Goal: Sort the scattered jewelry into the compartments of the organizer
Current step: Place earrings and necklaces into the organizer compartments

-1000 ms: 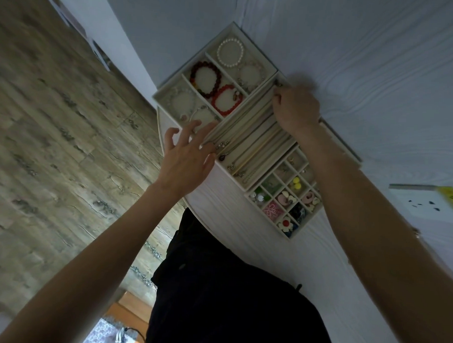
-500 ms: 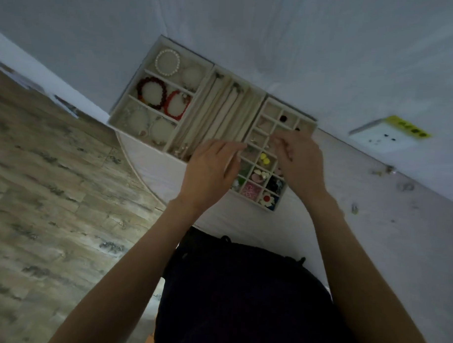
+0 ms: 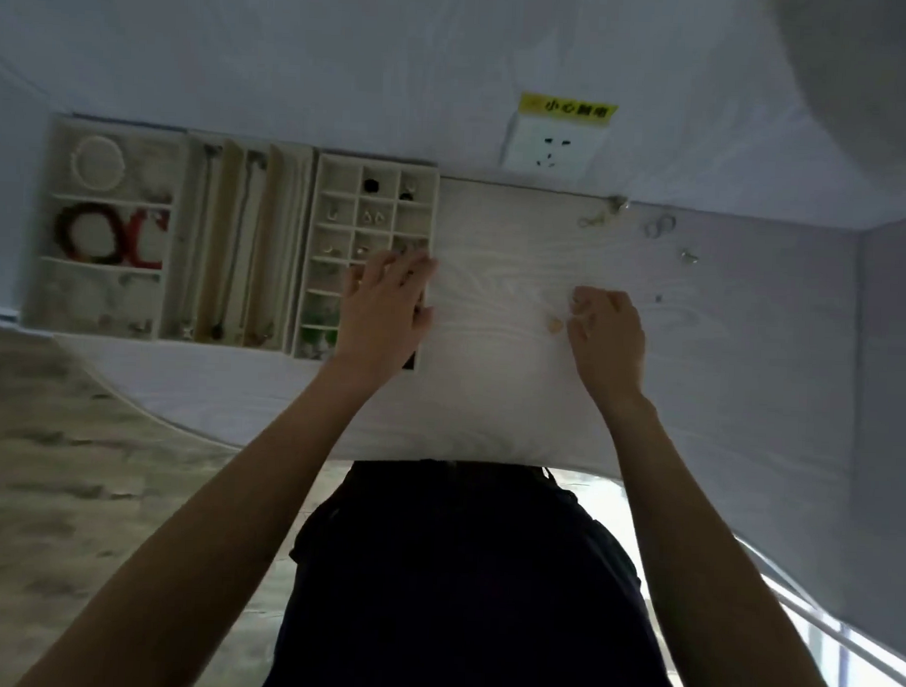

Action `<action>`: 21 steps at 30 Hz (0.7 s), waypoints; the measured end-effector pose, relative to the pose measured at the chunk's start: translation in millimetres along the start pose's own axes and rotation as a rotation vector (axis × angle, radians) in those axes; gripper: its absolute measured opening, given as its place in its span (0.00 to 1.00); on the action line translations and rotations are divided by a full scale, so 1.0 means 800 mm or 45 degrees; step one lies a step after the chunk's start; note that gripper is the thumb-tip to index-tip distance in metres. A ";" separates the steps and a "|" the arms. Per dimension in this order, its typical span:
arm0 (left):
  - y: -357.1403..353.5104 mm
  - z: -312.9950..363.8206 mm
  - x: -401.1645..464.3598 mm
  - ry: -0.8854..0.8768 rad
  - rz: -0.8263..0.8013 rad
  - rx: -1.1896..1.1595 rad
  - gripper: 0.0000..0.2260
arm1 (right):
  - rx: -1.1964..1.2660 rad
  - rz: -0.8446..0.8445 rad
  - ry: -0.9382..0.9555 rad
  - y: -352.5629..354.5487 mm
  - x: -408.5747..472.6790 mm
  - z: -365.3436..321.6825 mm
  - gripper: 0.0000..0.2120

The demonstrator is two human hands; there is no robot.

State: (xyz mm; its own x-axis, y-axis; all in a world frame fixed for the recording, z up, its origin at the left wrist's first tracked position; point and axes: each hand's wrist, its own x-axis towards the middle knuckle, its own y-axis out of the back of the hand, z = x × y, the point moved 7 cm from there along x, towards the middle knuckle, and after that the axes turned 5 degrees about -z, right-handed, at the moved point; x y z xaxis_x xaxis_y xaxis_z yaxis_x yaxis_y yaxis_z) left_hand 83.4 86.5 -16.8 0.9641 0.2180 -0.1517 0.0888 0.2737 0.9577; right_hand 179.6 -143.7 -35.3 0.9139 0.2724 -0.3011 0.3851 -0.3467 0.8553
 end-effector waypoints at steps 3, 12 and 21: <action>0.002 0.001 0.000 0.010 0.052 0.028 0.21 | 0.049 -0.007 0.119 -0.005 0.007 -0.013 0.09; 0.000 -0.007 0.002 0.073 -0.018 0.060 0.22 | -0.037 -0.039 0.250 -0.007 0.030 -0.039 0.09; 0.000 -0.008 0.001 0.044 -0.011 0.033 0.22 | 0.495 0.093 -0.107 0.004 0.027 -0.023 0.05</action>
State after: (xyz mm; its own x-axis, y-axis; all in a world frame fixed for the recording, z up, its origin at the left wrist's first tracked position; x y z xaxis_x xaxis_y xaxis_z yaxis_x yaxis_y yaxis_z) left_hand 82.9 92.8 -18.5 0.9540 0.2483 -0.1679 0.1038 0.2518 0.9622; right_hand 198.1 -122.2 -31.3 0.9418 0.1655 -0.2925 0.3237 -0.6807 0.6572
